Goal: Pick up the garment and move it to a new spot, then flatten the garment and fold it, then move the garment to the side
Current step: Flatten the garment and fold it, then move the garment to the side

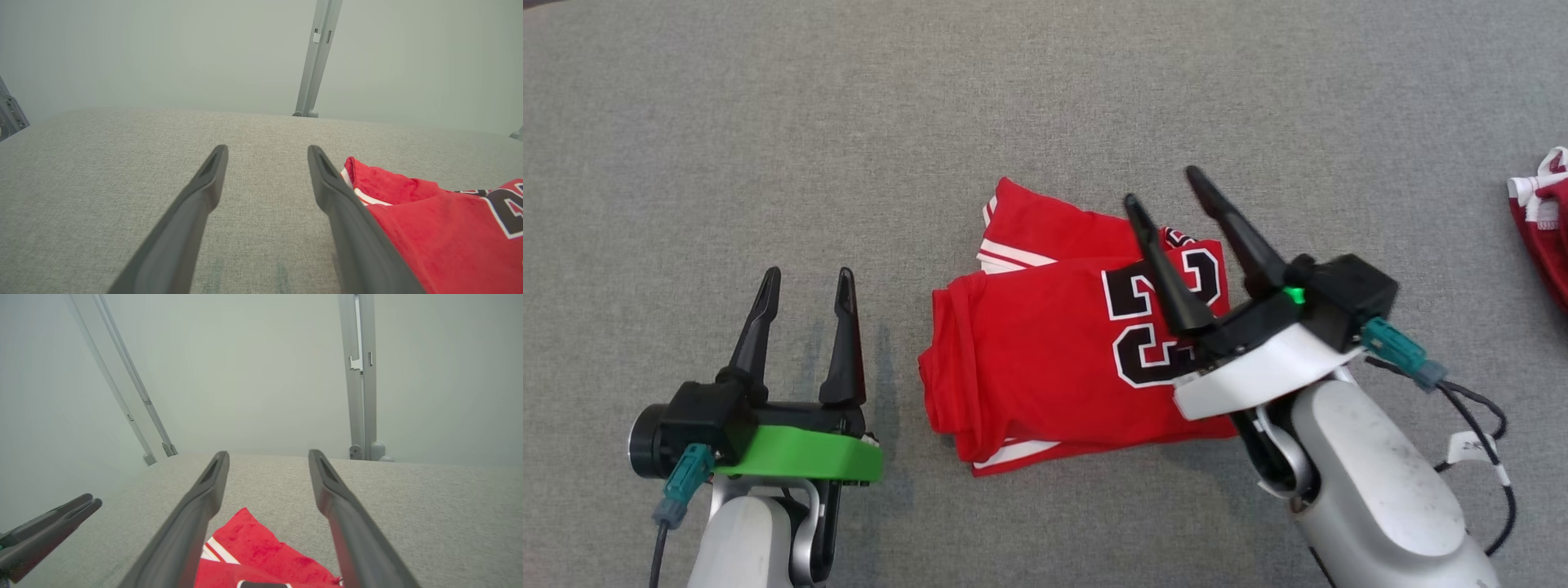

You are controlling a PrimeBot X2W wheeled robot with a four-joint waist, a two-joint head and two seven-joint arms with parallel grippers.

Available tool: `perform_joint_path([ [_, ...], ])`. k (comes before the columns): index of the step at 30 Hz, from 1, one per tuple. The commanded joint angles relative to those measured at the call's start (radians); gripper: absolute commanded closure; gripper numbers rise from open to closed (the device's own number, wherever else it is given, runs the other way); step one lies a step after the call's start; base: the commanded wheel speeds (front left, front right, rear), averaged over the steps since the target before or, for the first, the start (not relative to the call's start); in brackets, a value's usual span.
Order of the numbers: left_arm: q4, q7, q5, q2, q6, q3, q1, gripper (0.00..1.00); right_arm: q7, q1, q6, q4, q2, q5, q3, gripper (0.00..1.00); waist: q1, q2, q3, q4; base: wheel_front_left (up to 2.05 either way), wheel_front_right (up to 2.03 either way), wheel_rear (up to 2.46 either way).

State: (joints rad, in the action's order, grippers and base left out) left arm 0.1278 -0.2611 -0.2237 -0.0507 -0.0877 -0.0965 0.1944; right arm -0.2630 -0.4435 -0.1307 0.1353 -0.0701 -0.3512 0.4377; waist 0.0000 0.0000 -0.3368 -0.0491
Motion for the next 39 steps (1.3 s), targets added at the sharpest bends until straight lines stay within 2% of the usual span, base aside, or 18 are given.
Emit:
perform_joint_path([
  [1,-0.006,-0.003,0.015,-0.001,0.007,0.012,-0.013,0.00,-0.004,0.055,0.000,-0.029,-0.027,0.045,-0.101,0.00,0.0000,0.0000,0.010,0.009,0.00,0.00,0.00],
  [8,-0.007,-0.003,0.031,-0.017,0.018,0.038,-0.052,0.00,-0.002,0.189,0.000,-0.046,-0.093,0.110,-0.324,0.00,0.0000,0.0000,0.057,0.019,0.00,0.00,0.00],
  [13,-0.008,-0.003,0.037,-0.026,0.025,0.050,-0.077,0.00,0.018,0.251,0.000,-0.049,-0.106,0.119,-0.388,0.00,0.0000,0.0000,0.091,0.026,0.00,0.00,0.00],
  [28,-0.012,0.027,0.029,-0.053,0.047,0.052,-0.170,0.00,0.076,0.420,0.000,-0.071,-0.085,0.115,-0.440,0.00,0.0000,0.0000,0.224,0.040,0.00,0.00,0.00],
  [39,-0.033,0.055,0.018,-0.065,0.058,0.052,-0.209,0.00,0.109,0.483,0.000,-0.098,-0.075,0.111,-0.465,0.00,0.0000,0.0000,0.251,0.045,0.00,0.00,0.00],
])
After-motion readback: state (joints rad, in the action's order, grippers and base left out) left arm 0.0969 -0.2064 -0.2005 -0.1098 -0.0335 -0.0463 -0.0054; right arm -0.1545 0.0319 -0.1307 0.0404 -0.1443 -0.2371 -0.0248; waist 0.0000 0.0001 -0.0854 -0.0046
